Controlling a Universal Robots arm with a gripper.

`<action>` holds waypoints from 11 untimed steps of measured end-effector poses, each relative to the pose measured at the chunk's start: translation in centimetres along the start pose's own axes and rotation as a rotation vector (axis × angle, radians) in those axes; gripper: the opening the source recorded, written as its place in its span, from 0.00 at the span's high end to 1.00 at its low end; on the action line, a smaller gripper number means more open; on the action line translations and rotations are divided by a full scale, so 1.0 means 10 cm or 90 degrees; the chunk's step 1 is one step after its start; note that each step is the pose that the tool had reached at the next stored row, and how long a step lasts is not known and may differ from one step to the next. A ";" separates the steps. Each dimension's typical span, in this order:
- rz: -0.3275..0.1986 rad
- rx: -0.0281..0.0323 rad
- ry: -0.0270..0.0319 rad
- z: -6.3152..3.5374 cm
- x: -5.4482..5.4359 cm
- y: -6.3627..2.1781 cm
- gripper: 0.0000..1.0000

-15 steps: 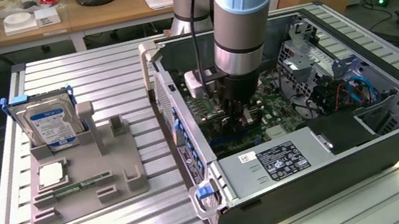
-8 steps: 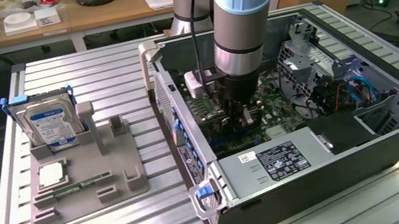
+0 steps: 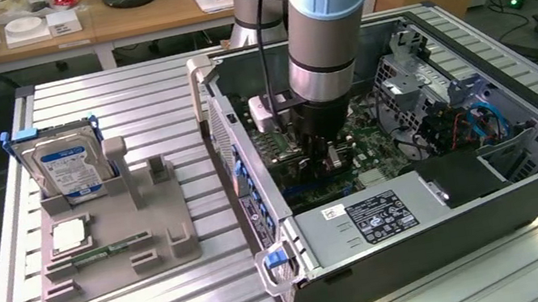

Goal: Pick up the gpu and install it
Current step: 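Insert the gpu into the slot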

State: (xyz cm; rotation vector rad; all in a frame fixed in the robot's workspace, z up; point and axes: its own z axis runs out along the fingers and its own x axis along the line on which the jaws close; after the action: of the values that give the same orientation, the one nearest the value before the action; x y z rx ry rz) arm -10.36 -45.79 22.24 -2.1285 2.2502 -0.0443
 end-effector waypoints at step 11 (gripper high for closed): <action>0.000 0.0000 0.0001 0.008 0.00 0.003 0.72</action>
State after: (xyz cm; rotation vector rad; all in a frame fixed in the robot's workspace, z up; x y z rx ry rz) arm -10.39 -45.80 22.16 -2.1287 2.2502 -0.0444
